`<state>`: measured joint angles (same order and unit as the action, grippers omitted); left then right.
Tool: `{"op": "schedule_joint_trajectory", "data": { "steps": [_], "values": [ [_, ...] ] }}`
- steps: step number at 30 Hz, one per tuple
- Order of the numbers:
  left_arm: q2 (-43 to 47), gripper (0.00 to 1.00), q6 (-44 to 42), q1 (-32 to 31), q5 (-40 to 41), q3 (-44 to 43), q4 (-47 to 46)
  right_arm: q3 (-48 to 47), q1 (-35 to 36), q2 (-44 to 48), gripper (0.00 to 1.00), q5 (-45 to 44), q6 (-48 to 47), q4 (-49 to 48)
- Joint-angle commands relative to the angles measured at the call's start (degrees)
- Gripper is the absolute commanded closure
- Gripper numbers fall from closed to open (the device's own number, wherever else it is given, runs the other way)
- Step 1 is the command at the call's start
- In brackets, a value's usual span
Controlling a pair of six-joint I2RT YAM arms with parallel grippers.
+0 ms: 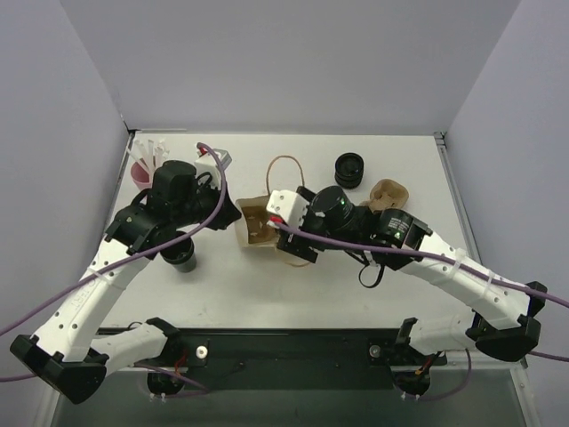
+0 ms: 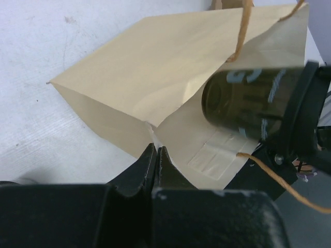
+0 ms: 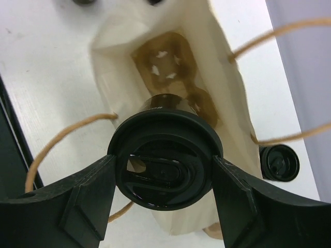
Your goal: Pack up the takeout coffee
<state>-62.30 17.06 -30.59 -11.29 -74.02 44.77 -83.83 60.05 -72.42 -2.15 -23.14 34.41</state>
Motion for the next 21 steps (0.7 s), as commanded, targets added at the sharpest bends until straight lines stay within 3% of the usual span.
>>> {"op": "schedule_joint_trajectory", "data": {
  "steps": [1,5,11,16,21],
  "values": [
    [-0.10,1.00,-2.56,0.35,1.53,-1.49,-7.15,0.95,6.91,-0.70,0.55,-7.86,-0.86,-1.28],
    [6.20,1.00,-2.91,0.35,-2.32,4.04,-9.17,3.40,11.22,-1.32,0.55,-10.68,0.72,-3.12],
    [10.71,1.00,-0.45,0.35,-6.81,12.84,-9.62,7.35,11.23,-1.84,0.55,-14.72,-2.61,-7.42],
    [9.75,1.00,-1.06,0.35,-6.20,12.06,-8.56,9.39,9.83,-2.55,0.56,-15.78,-6.56,-12.16],
    [9.83,1.00,-1.77,0.35,-5.76,12.76,-7.86,11.15,4.57,-2.72,0.59,-9.20,-9.38,-16.39]
  ]
}}
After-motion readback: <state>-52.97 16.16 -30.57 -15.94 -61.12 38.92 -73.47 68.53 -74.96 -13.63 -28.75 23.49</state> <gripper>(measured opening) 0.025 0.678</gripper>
